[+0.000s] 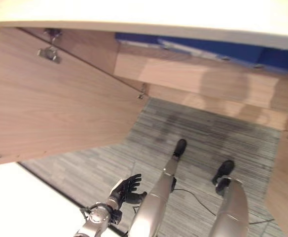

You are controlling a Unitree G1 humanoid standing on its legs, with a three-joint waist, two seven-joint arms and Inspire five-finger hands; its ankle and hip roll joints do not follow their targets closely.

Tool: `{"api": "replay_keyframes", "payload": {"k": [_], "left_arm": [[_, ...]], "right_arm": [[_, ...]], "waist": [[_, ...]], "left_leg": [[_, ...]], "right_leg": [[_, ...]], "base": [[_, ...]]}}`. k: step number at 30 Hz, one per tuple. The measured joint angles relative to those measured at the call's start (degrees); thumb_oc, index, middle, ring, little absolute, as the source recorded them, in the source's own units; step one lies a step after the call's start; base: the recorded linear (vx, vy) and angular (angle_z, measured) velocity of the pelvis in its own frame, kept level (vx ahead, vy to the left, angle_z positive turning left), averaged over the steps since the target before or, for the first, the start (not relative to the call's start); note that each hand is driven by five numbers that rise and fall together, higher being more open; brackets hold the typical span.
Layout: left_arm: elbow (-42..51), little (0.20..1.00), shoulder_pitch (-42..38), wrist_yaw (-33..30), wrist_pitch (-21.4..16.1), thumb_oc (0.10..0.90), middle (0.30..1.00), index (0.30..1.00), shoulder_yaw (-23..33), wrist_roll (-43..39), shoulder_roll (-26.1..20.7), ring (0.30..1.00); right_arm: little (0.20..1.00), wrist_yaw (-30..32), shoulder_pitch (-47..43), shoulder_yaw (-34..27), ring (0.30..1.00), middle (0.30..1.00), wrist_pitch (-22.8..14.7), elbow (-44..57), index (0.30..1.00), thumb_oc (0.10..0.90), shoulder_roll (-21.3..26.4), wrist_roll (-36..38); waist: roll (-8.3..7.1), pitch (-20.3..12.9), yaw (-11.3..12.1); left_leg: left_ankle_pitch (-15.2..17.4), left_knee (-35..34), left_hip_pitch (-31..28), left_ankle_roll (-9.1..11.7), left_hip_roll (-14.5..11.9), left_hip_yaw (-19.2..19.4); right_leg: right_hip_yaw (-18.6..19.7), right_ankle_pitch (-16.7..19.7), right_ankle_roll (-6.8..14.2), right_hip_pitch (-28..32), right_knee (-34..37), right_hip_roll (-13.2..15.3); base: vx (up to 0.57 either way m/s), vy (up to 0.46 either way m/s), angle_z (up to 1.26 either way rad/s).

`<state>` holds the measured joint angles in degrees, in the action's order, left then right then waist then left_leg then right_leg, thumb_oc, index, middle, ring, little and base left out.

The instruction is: Put the empty folder in the office cabinet

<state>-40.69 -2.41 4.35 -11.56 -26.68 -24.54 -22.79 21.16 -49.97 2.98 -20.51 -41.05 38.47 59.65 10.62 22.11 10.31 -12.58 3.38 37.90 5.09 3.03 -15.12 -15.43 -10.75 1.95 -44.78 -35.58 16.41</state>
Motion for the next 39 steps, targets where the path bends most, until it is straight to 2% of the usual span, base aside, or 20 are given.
{"api": "replay_keyframes", "payload": {"k": [1, 2, 4, 6, 8, 10, 11, 12, 13, 14, 16, 18, 24, 25, 26, 27, 29, 31, 34, 39], "left_arm": [[-0.6, 0.900, -0.9, 0.0, 0.0, 0.800, 0.900, 0.900, 0.6, 0.0, 0.7, 0.900], [-1.7, 0.900, -1.6, -0.1, 0.2, 0.800, 0.900, 0.900, 1.4, 0.1, 1.6, 0.900], [-2.1, 0.900, -2.6, 0.0, -0.2, 0.800, 0.900, 0.900, 2.8, 0.1, 3.3, 0.900], [-2.3, 0.900, -3.3, 0.2, -0.4, 0.800, 0.900, 0.900, 1.9, 0.1, 4.1, 0.900], [-3.9, 0.900, -3.6, 0.1, 0.3, 0.800, 0.900, 0.900, 4.1, 0.1, 6.1, 0.900], [-7.9, 0.900, -3.4, 0.0, 0.9, 0.800, 0.900, 0.900, 5.4, 0.1, 7.6, 0.900], [-9.3, 0.900, -3.2, 0.1, 1.0, 0.800, 0.900, 0.900, 5.4, 0.1, 8.2, 0.900], [-10.0, 0.900, -3.4, 0.1, 1.2, 0.800, 0.900, 0.900, 5.9, 0.2, 8.2, 0.900], [-10.3, 0.900, -3.4, 0.0, 1.2, 0.800, 0.900, 0.900, 6.3, 0.2, 8.2, 0.900], [-10.7, 0.900, -3.5, 0.0, 1.4, 0.800, 0.900, 0.900, 7.0, 0.4, 8.2, 0.900], [-11.3, 0.900, -2.6, -0.1, 1.9, 0.800, 0.900, 0.900, 8.4, 0.4, 8.1, 0.900], [-12.3, 0.900, -3.1, -0.2, 1.8, 0.800, 0.900, 0.900, 9.0, 0.4, 8.1, 0.900], [-13.2, 0.900, -4.6, -0.6, 1.6, 0.800, 0.900, 0.900, 8.4, 0.5, 8.7, 0.900], [-13.2, 0.900, -4.5, -0.8, 1.6, 0.800, 0.900, 0.900, 8.3, 0.6, 8.8, 0.900], [-13.4, 0.900, -4.4, -1.3, 1.6, 0.800, 0.900, 0.900, 8.3, 0.7, 8.9, 0.900], [-13.8, 0.900, -4.3, -1.6, 1.6, 0.800, 0.900, 0.900, 8.3, 0.7, 9.2, 0.900], [-14.2, 0.900, -4.1, -1.7, 1.6, 0.800, 0.900, 0.900, 8.4, 0.7, 9.5, 0.900], [-15.1, 0.900, -3.5, -2.2, 1.6, 0.800, 0.900, 0.900, 8.2, 2.4, 10.0, 0.900], [-15.6, 0.900, -3.2, -2.7, 1.7, 0.800, 0.900, 0.900, 7.6, 2.9, 10.5, 0.900], [-15.8, 0.900, -3.3, -3.0, 1.6, 0.800, 0.900, 0.900, 6.2, 3.0, 10.5, 0.900]], "right_arm": [[0.900, -0.2, 2.6, 0.1, 0.900, 0.900, -0.5, 1.2, 0.900, 0.800, -2.1, -0.1], [0.900, -0.3, 5.4, -0.8, 0.900, 0.900, -1.0, 3.3, 0.900, 0.800, -3.6, -0.2], [0.900, -1.3, 13.2, -2.4, 0.900, 0.900, -3.0, 6.8, 0.900, 0.800, -8.1, -1.6], [0.900, -1.2, 16.0, -2.0, 0.900, 0.900, -2.9, 7.6, 0.900, 0.800, -9.8, -2.0], [0.900, -2.6, 21.6, -4.4, 0.900, 0.900, -3.7, 12.7, 0.900, 0.800, -12.3, -5.2], [0.900, -3.8, 28.2, -2.8, 0.900, 0.900, -2.8, 16.1, 0.900, 0.800, -15.9, -8.1], [0.900, -4.7, 31.2, -1.7, 0.900, 0.900, -2.7, 16.2, 0.900, 0.800, -17.3, -9.1], [0.900, -6.1, 34.6, -1.3, 0.900, 0.900, -2.5, 16.9, 0.900, 0.800, -18.1, -10.2], [0.900, -6.3, 35.4, -1.2, 0.900, 0.900, -2.4, 16.9, 0.900, 0.800, -18.2, -10.2], [0.900, -6.7, 37.7, -0.4, 0.900, 0.900, -2.0, 18.7, 0.900, 0.800, -19.6, -10.2], [0.900, -8.3, 39.5, 0.9, 0.900, 0.900, -0.9, 19.7, 0.900, 0.800, -20.4, -10.1], [0.900, -10.0, 41.2, 3.1, 0.900, 0.900, 0.1, 19.6, 0.900, 0.800, -20.3, -10.2], [0.900, -13.5, 41.7, 8.7, 0.900, 0.900, 3.3, 17.3, 0.900, 0.800, -21.5, -10.3], [0.655, -13.8, 41.7, 9.6, 0.655, 0.655, 3.6, 17.2, 0.655, 0.637, -21.7, -10.5], [0.528, -14.2, 41.7, 10.9, 0.528, 0.528, 3.8, 16.7, 0.528, 0.552, -22.0, -11.3], [0.300, -15.8, 42.1, 13.6, 0.300, 0.300, 5.1, 16.2, 0.300, 0.400, -21.9, -13.1], [0.300, -15.9, 41.9, 15.3, 0.300, 0.300, 5.7, 15.3, 0.300, 0.400, -22.0, -15.0], [0.300, -15.9, 40.5, 19.7, 0.300, 0.300, 7.4, 13.2, 0.300, 0.400, -22.1, -18.8], [0.300, -15.8, 39.6, 21.1, 0.300, 0.300, 8.5, 13.0, 0.300, 0.400, -22.4, -20.7], [0.300, -14.1, 31.2, 24.6, 0.300, 0.300, 9.7, 9.2, 0.300, 0.400, -22.4, -31.7]], "waist": [[-0.49, 0.2, -1.0], [-0.62, 0.1, -0.9], [-1.58, 0.1, -2.3], [-2.16, 0.1, -3.3], [-2.35, 0.2, -3.7], [-3.33, 0.1, -4.4], [-3.93, 0.1, -6.3], [-4.65, -0.2, -7.5], [-4.96, -0.4, -7.7], [-5.10, -0.4, -8.8], [-6.57, -0.8, -8.7], [-6.78, -1.3, -9.9], [-7.76, -3.9, -9.9], [-7.74, -4.0, -9.9], [-7.77, -4.1, -9.9], [-7.74, -4.2, -9.8], [-7.73, -4.3, -8.9], [-7.69, -4.5, -8.3], [-7.68, -4.6, -6.5], [-7.67, -4.6, -4.1]], "left_leg": [[0.0, -0.6, -1.4, 0.0, -0.4, 0.5], [0.0, -1.1, -2.3, 0.0, -0.6, 0.7], [0.6, -2.7, -5.3, -0.9, -1.2, 1.1], [0.2, -2.7, -5.6, -0.6, -1.2, 1.5], [0.4, -3.0, -6.6, -0.9, -1.8, 2.2], [0.7, -4.1, -9.7, -1.2, -2.9, 3.2], [0.9, -5.2, -12.1, -1.5, -3.2, 3.9], [1.0, -6.2, -13.9, -1.8, -3.6, 5.2], [1.1, -6.4, -14.2, -1.8, -3.7, 5.5], [1.0, -6.9, -15.5, -1.8, -4.1, 6.0], [1.7, -7.1, -18.1, -2.1, -4.4, 7.2], [2.2, -7.5, -20.2, -2.1, -4.9, 7.3], [2.3, -7.8, -21.2, -2.1, -5.2, 7.1], [2.3, -7.8, -21.2, -2.1, -5.2, 7.0], [2.3, -7.8, -21.4, -2.1, -5.1, 6.8], [2.3, -7.8, -21.6, -2.1, -5.0, 6.5], [2.3, -7.8, -21.6, -2.1, -4.9, 6.2], [2.3, -7.8, -21.1, -1.8, -4.9, 5.0], [2.2, -7.8, -20.9, -1.7, -4.9, 4.8], [1.7, -7.8, -19.5, -0.9, -4.9, 2.2]], "right_leg": [[0.3, 0.5, 0.2, 1.5, 1.2, -0.8], [0.3, 0.7, 0.4, 2.5, 1.9, -1.1], [0.4, 1.2, 0.7, 5.5, 4.1, -1.6], [0.8, 2.4, 0.8, 5.9, 5.2, -2.0], [0.8, 2.9, 1.0, 7.5, 7.3, -2.5], [0.9, 4.5, 1.4, 11.7, 11.6, -4.0], [1.5, 5.6, 1.8, 14.4, 14.4, -4.7], [2.3, 7.1, 2.3, 16.5, 17.1, -5.4], [2.6, 7.4, 2.4, 16.7, 17.6, -5.5], [2.7, 8.4, 2.5, 18.4, 19.5, -6.0], [3.9, 9.3, 2.6, 21.2, 21.9, -6.8], [3.8, 10.0, 2.8, 24.5, 24.6, -7.4], [3.4, 13.3, 2.9, 28.3, 31.0, -8.4], [3.2, 13.8, 2.9, 28.9, 31.8, -8.5], [2.9, 14.3, 2.9, 29.8, 33.0, -8.6], [2.2, 15.0, 3.0, 31.1, 34.7, -8.6], [1.9, 15.4, 3.0, 31.6, 35.4, -8.7], [0.6, 15.6, 2.9, 31.9, 35.9, -8.8], [0.4, 15.6, 2.8, 31.9, 36.1, -8.9], [-2.0, 15.6, 2.7, 31.8, 36.1, -9.1]], "base": [[0.03, -0.012, -0.34], [0.03, -0.005, -0.26], [-0.01, 0.023, -0.15], [-0.03, 0.049, -0.12], [0.04, -0.001, -0.20], [0.04, 0.011, -0.36], [0.04, 0.012, -0.44], [0.04, 0.004, -0.45], [0.03, -0.002, -0.32], [0.02, -0.011, -0.29], [0.01, -0.013, -0.35], [0.01, -0.020, -0.11], [0.00, -0.008, 0.00], [-0.01, -0.017, 0.07], [-0.01, -0.014, 0.15], [-0.01, -0.015, 0.16], [-0.01, -0.013, 0.13], [-0.01, -0.015, 0.22], [0.00, -0.012, 0.06], [0.00, -0.029, 0.23]]}}
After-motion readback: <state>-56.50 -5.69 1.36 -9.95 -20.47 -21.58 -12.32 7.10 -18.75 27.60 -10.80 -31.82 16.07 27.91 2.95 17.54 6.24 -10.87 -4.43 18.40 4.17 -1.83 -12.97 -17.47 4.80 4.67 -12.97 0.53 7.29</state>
